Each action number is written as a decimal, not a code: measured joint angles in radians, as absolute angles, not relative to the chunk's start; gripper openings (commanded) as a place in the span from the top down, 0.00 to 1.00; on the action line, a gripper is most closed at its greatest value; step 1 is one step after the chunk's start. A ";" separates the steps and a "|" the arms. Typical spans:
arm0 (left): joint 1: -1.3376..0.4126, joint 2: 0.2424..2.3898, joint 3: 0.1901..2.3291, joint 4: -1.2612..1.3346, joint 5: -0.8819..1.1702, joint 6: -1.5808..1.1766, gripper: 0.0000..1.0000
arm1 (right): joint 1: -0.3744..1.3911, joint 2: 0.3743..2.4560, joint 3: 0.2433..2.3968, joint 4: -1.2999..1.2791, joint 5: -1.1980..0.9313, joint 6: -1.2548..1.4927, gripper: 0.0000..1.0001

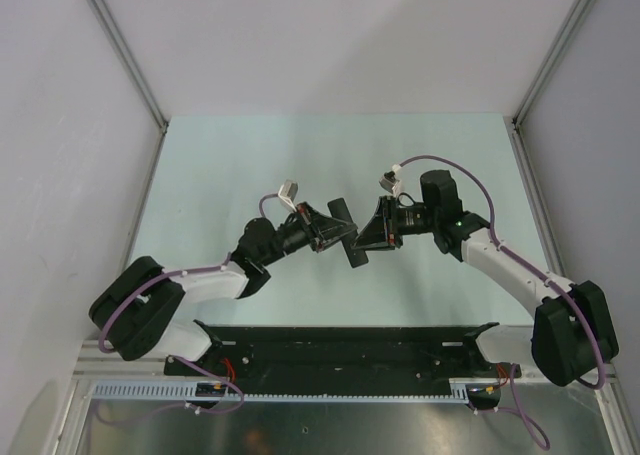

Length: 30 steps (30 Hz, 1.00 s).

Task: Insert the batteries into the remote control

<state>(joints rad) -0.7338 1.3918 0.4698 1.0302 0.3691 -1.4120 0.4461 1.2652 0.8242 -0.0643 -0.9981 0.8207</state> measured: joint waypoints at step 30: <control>-0.612 1.359 0.662 0.518 0.453 -1.121 1.00 | 0.416 0.973 0.850 -0.362 -0.513 0.647 0.28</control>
